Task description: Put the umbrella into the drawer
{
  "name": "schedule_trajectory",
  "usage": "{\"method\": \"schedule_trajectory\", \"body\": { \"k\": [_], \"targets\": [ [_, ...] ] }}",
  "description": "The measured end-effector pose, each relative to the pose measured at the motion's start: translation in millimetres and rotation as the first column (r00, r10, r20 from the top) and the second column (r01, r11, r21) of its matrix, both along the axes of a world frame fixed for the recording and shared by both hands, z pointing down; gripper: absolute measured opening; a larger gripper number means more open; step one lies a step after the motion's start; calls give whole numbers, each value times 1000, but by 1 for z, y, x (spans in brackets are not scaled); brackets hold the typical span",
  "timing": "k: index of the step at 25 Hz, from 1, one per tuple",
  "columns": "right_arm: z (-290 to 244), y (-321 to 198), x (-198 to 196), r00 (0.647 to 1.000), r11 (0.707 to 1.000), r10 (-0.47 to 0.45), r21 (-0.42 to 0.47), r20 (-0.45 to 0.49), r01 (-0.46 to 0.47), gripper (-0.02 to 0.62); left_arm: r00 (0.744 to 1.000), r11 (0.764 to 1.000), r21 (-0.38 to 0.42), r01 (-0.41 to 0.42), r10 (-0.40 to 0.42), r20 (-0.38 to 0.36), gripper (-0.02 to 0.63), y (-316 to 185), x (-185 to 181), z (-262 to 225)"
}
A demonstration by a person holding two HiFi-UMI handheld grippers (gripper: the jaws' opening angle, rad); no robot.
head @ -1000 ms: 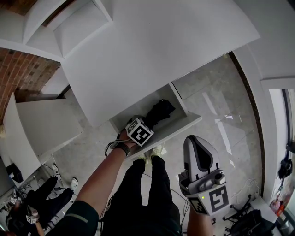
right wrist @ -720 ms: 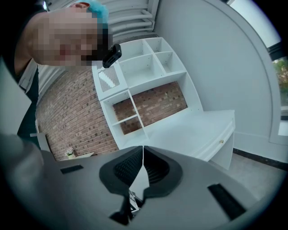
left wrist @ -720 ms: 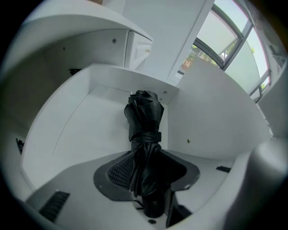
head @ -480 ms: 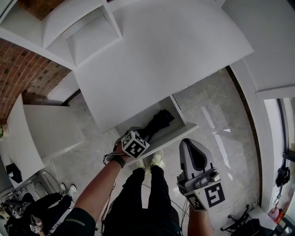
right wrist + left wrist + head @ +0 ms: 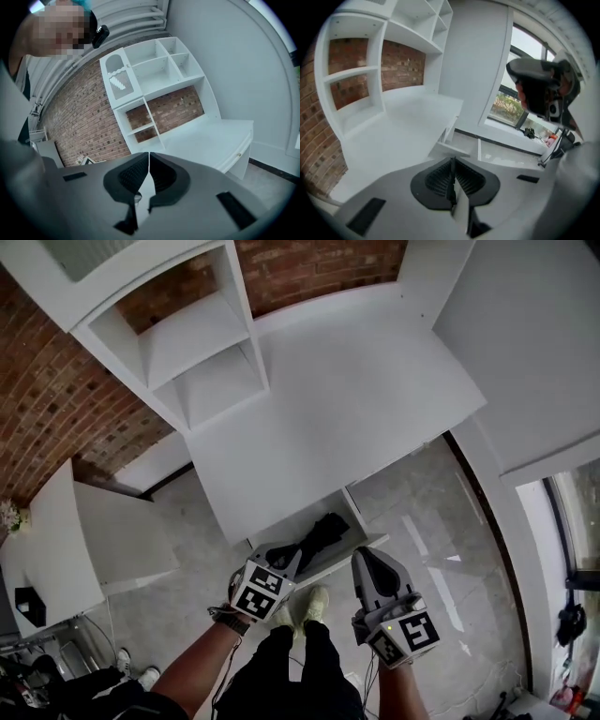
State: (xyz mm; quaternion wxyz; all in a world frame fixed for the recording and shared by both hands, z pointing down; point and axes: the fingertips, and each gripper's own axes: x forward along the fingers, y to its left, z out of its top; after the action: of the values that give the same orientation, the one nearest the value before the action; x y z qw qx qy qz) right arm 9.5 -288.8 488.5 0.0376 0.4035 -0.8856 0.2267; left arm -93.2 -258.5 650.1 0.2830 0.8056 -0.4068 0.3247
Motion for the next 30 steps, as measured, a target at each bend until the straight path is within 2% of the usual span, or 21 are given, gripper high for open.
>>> {"method": "schedule_trajectory", "body": {
  "k": [2, 7, 11, 18, 30],
  "targets": [
    [-11, -2, -2, 1000, 1000, 13, -1, 0, -13, 5, 998, 998, 45, 43, -41, -45, 25, -4, -4, -29],
    [-43, -5, -9, 1000, 999, 20, 36, -22, -19, 5, 988, 984, 148, 104, -85, -125, 15, -9, -13, -98],
    [-59, -2, -14, 998, 999, 13, 47, -57, -10, 5, 976, 964, 204, 173, -140, -166, 14, -10, -26, -142],
    [-91, -4, -25, 997, 994, 11, 109, -80, -3, 5, 951, 921, 298, 250, -176, -255, 8, -15, -50, -213],
    [-175, 0, -51, 995, 962, -10, 269, -94, 36, 5, 895, 798, 446, 404, -244, -374, 8, -3, -98, -322]
  ]
}}
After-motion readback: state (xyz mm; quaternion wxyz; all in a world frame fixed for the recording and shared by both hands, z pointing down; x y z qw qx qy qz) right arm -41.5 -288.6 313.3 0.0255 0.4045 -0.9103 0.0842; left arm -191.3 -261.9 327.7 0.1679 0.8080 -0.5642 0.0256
